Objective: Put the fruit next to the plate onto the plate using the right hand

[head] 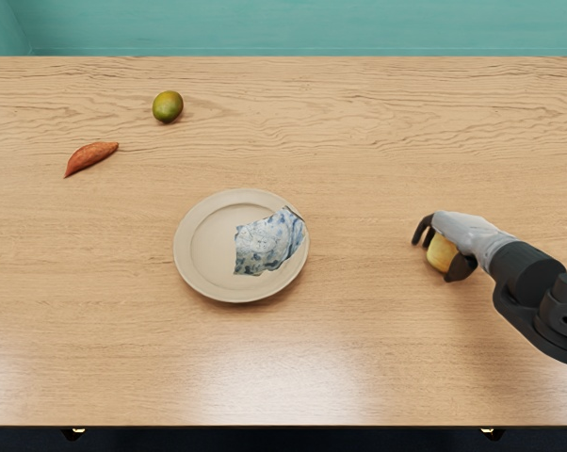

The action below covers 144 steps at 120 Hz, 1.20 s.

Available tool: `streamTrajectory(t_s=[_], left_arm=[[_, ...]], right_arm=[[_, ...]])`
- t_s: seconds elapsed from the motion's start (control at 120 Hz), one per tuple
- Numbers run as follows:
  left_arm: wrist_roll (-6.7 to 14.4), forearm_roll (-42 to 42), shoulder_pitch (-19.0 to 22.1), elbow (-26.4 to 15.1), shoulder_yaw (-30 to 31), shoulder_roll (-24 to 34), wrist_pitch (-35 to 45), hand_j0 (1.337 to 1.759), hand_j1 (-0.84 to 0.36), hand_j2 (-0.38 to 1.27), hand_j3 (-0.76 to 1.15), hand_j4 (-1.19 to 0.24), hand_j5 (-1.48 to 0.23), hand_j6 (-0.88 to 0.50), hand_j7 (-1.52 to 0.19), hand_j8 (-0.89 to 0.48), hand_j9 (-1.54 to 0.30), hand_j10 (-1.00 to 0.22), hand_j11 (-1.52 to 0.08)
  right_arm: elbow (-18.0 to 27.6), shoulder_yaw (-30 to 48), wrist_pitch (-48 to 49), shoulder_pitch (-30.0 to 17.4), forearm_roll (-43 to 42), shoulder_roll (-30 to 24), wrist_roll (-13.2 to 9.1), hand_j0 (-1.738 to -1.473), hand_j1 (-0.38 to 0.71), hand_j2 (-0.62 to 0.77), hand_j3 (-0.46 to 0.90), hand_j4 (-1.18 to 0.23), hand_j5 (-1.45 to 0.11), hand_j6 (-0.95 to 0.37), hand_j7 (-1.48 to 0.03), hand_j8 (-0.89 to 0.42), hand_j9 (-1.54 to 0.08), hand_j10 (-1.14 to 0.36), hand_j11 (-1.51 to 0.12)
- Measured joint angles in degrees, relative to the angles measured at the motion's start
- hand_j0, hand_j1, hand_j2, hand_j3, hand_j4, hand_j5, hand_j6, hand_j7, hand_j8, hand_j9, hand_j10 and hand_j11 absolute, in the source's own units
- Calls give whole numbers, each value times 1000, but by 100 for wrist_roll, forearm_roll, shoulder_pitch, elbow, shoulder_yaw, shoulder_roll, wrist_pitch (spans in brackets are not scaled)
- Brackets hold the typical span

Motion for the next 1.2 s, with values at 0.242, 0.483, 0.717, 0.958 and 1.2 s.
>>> streamTrajectory(t_s=[0.242, 0.483, 0.717, 0.958, 1.2], left_arm=[[0, 0, 0, 0, 0, 0, 0, 1658, 339, 2, 0, -9, -11, -9, -11, -9, -11, -9, -11], [0, 0, 0, -1, 0, 0, 0, 1658, 339, 2, 0, -9, -11, -9, -11, -9, -11, -9, -11], [0, 0, 0, 0, 1, 0, 0, 1658, 339, 2, 0, -9, -11, -9, -11, -9, -11, -9, -11], [0, -1, 0, 0, 1, 0, 0, 1658, 339, 2, 0, -9, -11, -9, -11, -9, -11, -9, -11], [0, -1, 0, 0, 1, 0, 0, 1658, 339, 2, 0, -9, -11, -9, -11, -9, -11, -9, -11]], right_arm=[[-3, 46, 7, 19, 30, 21, -6, -1654, 156, 100, 0, -588, -768, -577, -762, -377, -767, -436, -769], [-20, 189, 31, 129, 63, 114, -9, -1651, 111, 45, 0, -616, -819, -590, -806, -378, -817, -447, -816], [-122, 262, 79, 519, 79, 738, -9, -1651, 91, 17, 0, -621, -842, -596, -820, -381, -840, -454, -833], [-336, 264, 97, 932, 85, 1527, -7, -1651, 86, 14, 0, -616, -858, -597, -825, -379, -852, -455, -840], [-522, 268, 103, 1160, 100, 2206, -4, -1653, 130, 175, 0, -613, -861, -618, -826, -393, -856, -464, -835]])
